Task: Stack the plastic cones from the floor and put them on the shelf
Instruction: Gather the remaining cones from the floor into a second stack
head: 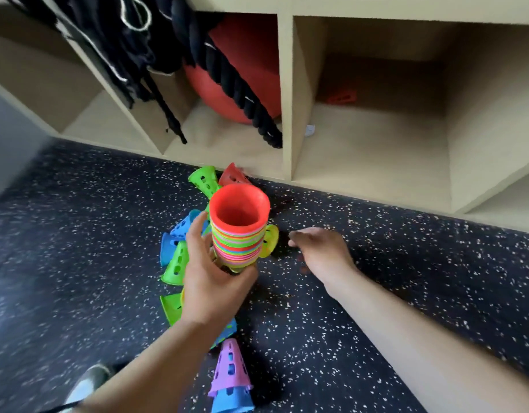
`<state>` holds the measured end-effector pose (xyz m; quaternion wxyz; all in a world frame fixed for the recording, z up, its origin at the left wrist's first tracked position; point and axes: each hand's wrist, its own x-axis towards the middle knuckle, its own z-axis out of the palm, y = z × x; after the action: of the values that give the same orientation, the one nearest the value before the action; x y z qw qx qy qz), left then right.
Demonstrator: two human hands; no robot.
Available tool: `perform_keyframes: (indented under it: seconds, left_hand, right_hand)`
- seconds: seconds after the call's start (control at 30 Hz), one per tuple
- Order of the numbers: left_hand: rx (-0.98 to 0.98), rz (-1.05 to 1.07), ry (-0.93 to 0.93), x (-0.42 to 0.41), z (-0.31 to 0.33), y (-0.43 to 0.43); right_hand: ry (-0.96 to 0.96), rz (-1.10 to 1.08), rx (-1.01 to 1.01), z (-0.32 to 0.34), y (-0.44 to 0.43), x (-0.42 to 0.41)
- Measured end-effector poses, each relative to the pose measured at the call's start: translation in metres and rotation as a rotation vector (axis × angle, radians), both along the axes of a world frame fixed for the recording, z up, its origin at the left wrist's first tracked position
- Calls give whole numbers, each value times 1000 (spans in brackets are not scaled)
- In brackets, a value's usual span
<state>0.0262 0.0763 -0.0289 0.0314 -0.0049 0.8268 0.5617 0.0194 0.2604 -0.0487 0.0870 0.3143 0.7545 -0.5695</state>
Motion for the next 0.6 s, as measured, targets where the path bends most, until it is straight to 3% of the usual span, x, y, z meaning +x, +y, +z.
perform_keyframes:
  seconds: [0.17, 0.37, 0.47, 0.6]
  left_hand:
    - [-94, 70, 22, -1, 5, -41]
    - [-118, 133, -33, -2, 3, -58]
    - [-122, 112, -54, -4, 0, -55]
    - [-120, 88, -72, -6, -4, -46]
  right_hand:
    - [-168, -198, -331, -15, -50, -35]
    - [-64, -191, -146, -25, -56, -47]
    - [113, -144, 107, -15, -41, -42]
    - [597, -110, 276, 49, -16, -21]
